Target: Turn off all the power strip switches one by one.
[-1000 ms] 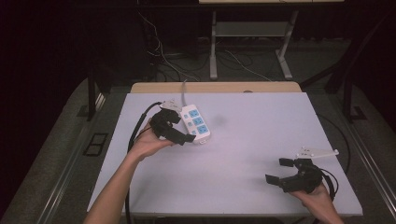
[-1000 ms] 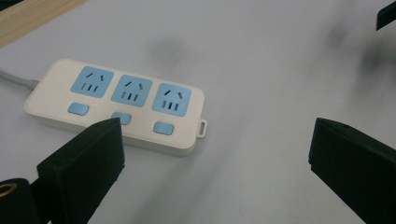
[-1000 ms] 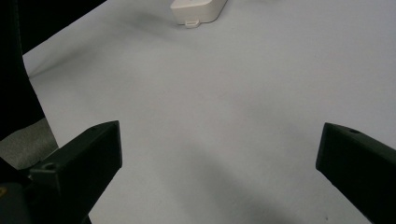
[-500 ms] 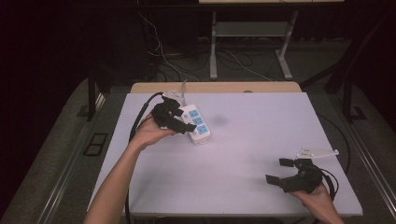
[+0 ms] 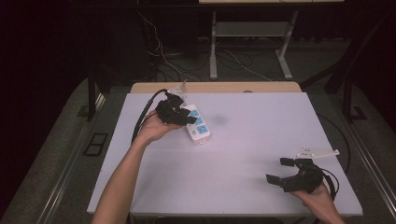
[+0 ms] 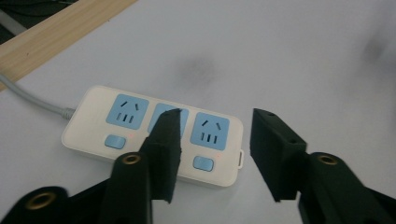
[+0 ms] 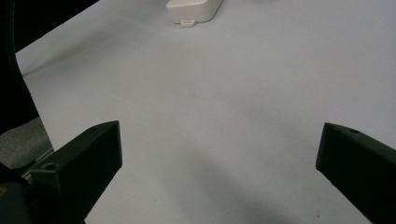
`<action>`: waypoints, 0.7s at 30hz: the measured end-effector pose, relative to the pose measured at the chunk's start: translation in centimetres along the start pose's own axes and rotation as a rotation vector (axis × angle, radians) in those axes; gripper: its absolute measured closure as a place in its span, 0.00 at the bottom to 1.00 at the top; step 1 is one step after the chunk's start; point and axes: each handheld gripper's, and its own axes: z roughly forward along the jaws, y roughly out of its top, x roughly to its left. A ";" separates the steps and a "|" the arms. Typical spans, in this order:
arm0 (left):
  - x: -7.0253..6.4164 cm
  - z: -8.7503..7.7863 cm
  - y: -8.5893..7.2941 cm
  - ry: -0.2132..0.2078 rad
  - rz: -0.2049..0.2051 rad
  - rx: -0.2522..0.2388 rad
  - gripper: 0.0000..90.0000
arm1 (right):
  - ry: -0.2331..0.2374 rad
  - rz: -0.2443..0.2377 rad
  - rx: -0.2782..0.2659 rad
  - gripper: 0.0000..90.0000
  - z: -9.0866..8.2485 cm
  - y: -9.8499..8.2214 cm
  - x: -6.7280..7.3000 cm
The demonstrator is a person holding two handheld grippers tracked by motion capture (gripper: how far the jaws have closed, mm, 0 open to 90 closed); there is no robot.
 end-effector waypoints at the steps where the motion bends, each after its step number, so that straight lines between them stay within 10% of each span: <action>1: 0.0 0.2 0.0 -0.002 0.001 0.005 0.65 | -0.001 0.001 -0.001 0.00 -0.1 0.0 0.0; 11: 0.5 1.8 -0.5 -0.008 0.004 0.033 0.99 | -0.003 0.001 -0.006 0.00 -0.1 0.0 -0.1; 21: 1.0 3.1 -1.7 0.033 -0.003 0.063 0.99 | -0.010 -0.009 -0.003 0.00 0.0 0.0 0.0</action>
